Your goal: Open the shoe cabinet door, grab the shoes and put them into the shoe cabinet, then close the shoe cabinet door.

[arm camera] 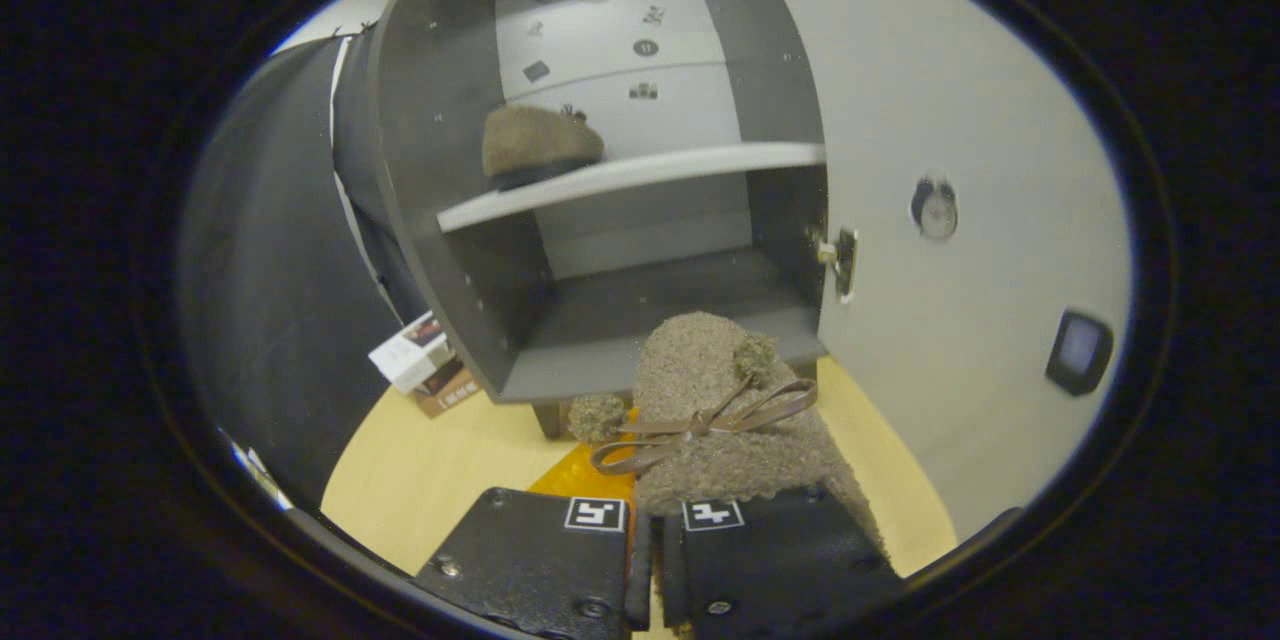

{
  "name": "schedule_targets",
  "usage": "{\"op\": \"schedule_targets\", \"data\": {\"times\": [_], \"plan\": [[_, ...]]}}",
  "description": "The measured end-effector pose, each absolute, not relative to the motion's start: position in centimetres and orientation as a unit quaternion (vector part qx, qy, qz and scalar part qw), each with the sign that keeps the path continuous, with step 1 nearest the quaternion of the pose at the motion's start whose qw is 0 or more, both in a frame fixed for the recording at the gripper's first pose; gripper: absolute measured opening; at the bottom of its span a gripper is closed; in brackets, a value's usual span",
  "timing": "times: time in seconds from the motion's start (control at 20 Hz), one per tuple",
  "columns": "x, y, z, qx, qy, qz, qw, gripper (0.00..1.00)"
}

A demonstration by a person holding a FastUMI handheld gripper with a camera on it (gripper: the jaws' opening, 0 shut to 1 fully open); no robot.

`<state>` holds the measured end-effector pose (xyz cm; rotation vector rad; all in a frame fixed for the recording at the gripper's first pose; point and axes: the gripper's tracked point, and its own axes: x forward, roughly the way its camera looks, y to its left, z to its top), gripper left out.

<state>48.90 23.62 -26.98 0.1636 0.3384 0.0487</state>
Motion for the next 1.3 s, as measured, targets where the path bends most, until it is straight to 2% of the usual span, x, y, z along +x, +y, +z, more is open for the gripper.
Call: {"op": "schedule_targets", "data": {"times": [0.3, 0.6, 1.0, 1.3], "plan": [[52.7, 24.4, -16.3, 0.073, 0.084, 0.04, 0.993, 0.08], [57.3, 25.5, -8.8, 0.075, 0.023, 0.058, 0.995, 0.08], [64.0, 26.0, -2.6, 0.073, -0.031, 0.051, 0.996, 0.08], [70.0, 24.9, -2.4, 0.08, -0.033, 0.02, 0.996, 0.08]]}}
